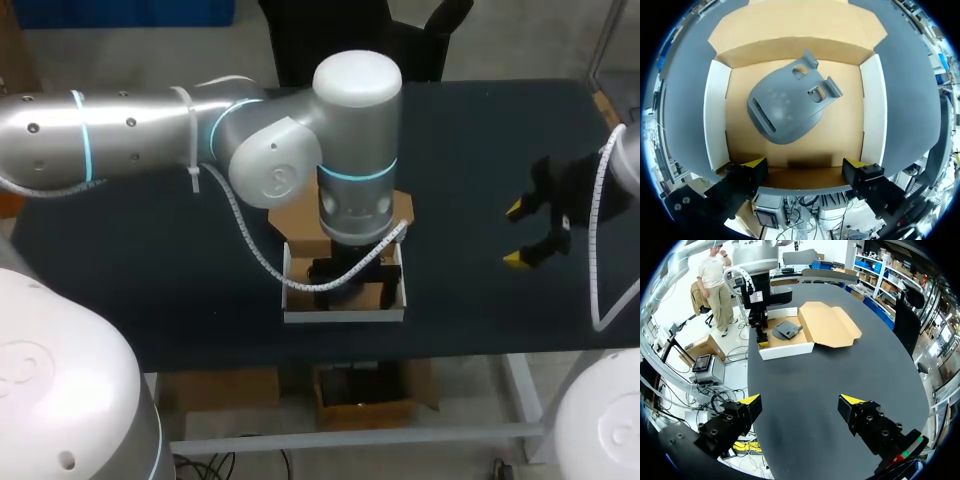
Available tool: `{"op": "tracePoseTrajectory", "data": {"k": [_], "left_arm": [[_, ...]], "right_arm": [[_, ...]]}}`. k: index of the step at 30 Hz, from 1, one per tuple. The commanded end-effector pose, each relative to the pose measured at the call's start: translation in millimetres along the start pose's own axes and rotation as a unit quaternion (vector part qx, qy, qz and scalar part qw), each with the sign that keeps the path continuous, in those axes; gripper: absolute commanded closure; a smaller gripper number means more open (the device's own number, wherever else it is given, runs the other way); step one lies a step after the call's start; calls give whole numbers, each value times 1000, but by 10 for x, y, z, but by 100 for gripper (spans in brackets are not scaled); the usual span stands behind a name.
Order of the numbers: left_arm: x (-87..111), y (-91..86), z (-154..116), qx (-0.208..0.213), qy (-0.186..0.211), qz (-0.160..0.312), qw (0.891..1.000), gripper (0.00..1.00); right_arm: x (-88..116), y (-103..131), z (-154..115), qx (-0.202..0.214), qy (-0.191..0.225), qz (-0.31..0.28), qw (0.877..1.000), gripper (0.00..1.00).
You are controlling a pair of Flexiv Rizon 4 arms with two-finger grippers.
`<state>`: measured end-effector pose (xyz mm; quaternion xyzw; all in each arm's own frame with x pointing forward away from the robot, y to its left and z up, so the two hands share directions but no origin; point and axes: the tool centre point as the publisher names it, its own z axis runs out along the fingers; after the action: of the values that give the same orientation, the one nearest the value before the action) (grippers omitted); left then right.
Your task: Assemble the packaging by folding the flat box into shape, placing the metal phone stand inside, and closing the box properly
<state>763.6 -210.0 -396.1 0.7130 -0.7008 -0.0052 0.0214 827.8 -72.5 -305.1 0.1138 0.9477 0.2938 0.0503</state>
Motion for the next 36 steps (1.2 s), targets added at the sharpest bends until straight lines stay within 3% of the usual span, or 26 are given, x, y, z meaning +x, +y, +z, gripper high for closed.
{"op": "tracePoseTrajectory", "data": {"k": [1,11,18,25,36], "left_arm": [[7,47,-6,3,-4,0,1000,0],[-108,-72,-330,47,49,45,997,0],[-359,-246,-694,71,104,93,988,0],[-670,-569,-973,83,148,128,977,0],[-1097,-1157,-1117,79,194,143,967,0]], "right_arm": [[-2,-5,-14,-1,1,0,1000,0],[-2,-5,-14,-1,1,0,1000,0],[-2,-5,-14,-1,1,0,1000,0],[-2,-5,-14,-1,1,0,1000,0],[-2,-5,-14,-1,1,0,1000,0]]}}
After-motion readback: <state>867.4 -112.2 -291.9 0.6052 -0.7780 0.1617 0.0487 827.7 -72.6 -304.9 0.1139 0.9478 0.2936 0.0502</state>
